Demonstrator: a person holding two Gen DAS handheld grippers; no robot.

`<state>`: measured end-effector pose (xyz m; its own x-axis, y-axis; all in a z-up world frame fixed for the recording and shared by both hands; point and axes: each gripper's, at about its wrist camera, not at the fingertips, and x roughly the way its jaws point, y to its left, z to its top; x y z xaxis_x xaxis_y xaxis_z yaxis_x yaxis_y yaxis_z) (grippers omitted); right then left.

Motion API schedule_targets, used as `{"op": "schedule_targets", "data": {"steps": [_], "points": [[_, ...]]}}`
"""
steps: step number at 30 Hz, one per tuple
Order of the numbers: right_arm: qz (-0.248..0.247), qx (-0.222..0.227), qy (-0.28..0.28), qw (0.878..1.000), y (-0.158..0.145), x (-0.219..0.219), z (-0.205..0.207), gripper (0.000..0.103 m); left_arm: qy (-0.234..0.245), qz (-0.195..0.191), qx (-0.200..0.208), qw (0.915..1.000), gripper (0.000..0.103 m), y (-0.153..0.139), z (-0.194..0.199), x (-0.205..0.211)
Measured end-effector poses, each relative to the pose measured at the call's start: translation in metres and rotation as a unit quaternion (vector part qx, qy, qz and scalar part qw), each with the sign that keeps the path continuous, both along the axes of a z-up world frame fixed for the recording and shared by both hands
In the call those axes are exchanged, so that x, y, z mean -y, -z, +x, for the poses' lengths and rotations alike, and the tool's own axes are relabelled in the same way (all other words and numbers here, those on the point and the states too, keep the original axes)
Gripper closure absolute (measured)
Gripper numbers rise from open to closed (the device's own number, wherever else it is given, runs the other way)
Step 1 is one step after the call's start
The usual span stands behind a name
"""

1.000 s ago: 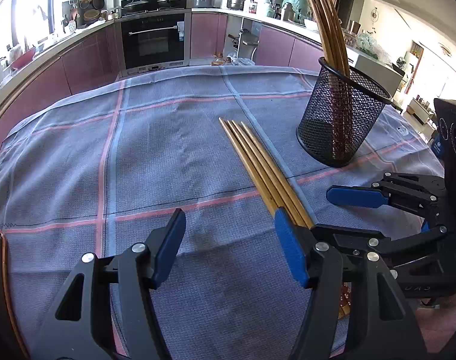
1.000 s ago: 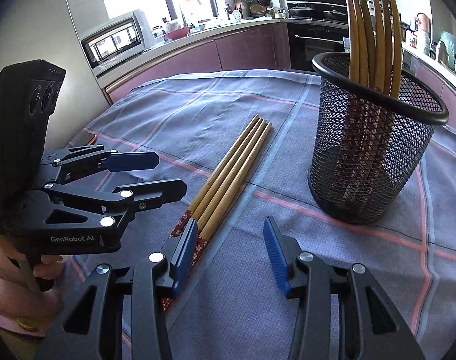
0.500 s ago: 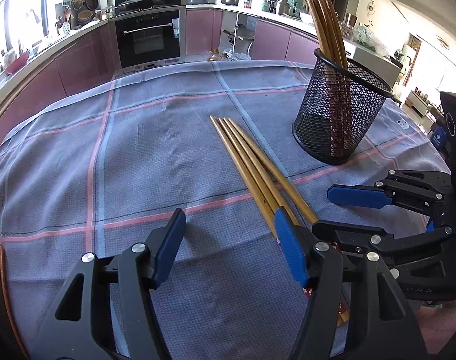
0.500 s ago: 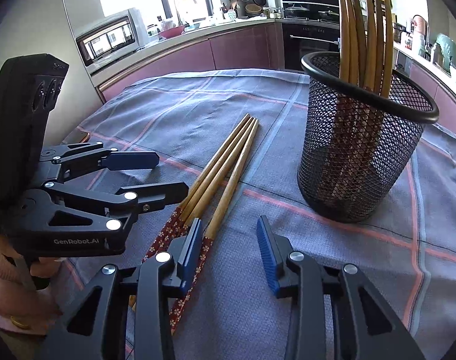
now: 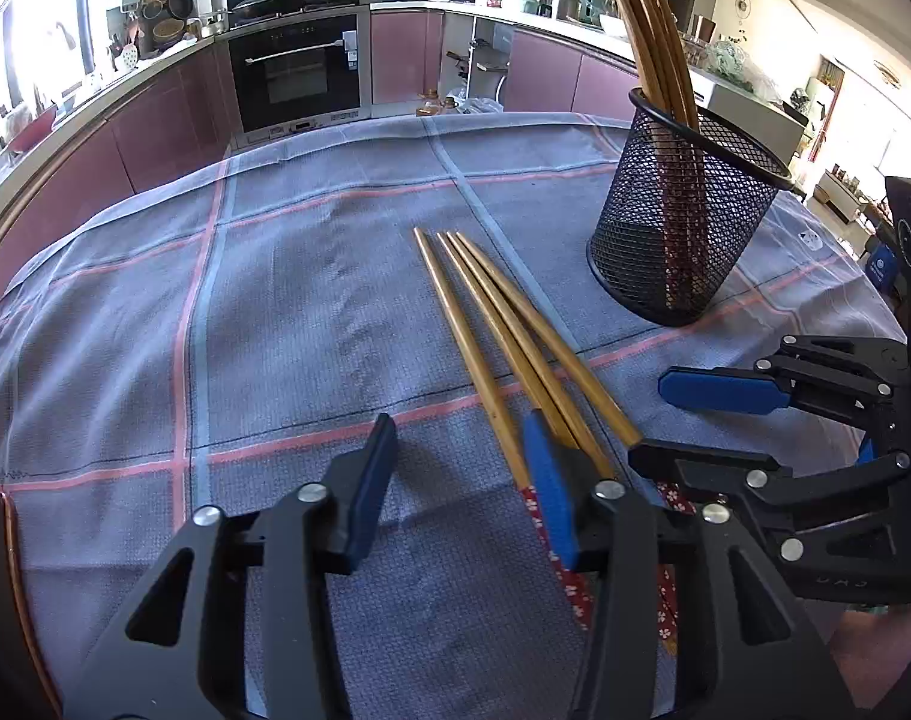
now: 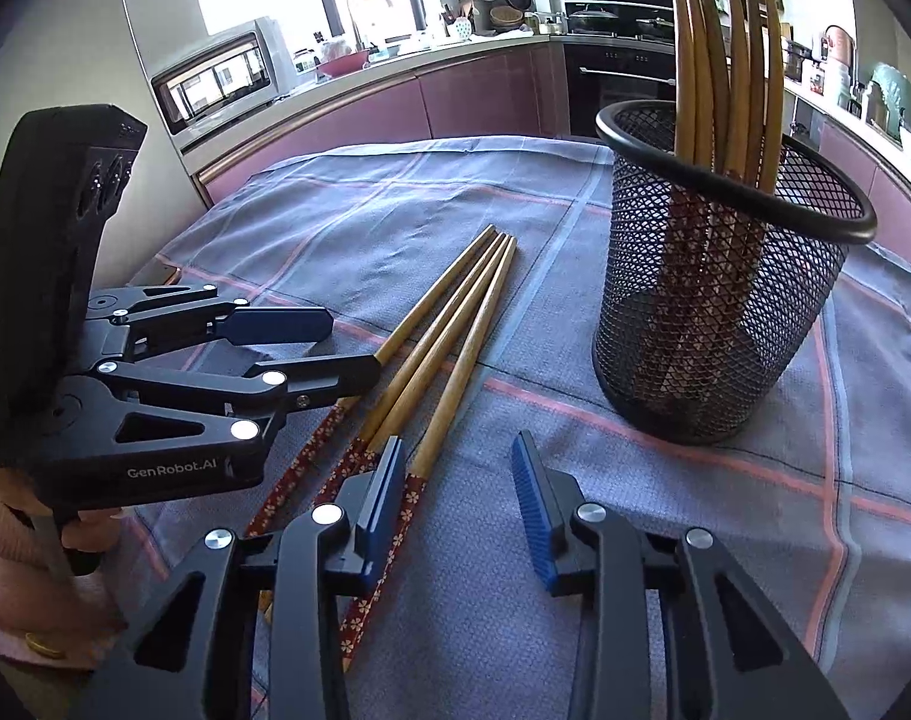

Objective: Organize utensils
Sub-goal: 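Close the left gripper on one chopstick while the right gripper closes on another, then lift the held chopsticks with both grippers up over the black mesh cup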

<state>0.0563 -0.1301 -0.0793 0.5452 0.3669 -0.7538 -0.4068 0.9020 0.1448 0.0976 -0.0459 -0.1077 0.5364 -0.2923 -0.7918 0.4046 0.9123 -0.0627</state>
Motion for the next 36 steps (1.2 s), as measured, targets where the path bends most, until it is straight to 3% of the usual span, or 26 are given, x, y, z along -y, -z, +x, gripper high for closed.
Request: {"op": "schedule_targets", "data": {"steps": [5, 11, 21, 28, 36], "points": [[-0.012, 0.001, 0.001, 1.0, -0.002, -0.006, 0.007, 0.069, 0.002, 0.011, 0.004, 0.9999, 0.069, -0.002, 0.002, 0.003], [-0.022, 0.001, 0.003, 1.0, -0.001, -0.015, 0.024, 0.075, 0.005, -0.002, -0.01, 0.9999, 0.088, 0.0, 0.012, 0.004], [0.008, -0.01, 0.02, 1.0, 0.001, -0.006, 0.033, 0.095, -0.01, -0.017, -0.019, 0.9996, 0.094, 0.004, 0.017, 0.0], [0.057, -0.007, 0.028, 0.998, -0.006, 0.01, 0.024, 0.097, -0.017, -0.04, -0.014, 0.999, 0.095, -0.002, 0.002, -0.01], [0.044, -0.023, -0.003, 0.999, -0.003, 0.005, 0.017, 0.097, 0.02, -0.026, -0.023, 0.9992, 0.095, 0.002, -0.018, -0.006]]}}
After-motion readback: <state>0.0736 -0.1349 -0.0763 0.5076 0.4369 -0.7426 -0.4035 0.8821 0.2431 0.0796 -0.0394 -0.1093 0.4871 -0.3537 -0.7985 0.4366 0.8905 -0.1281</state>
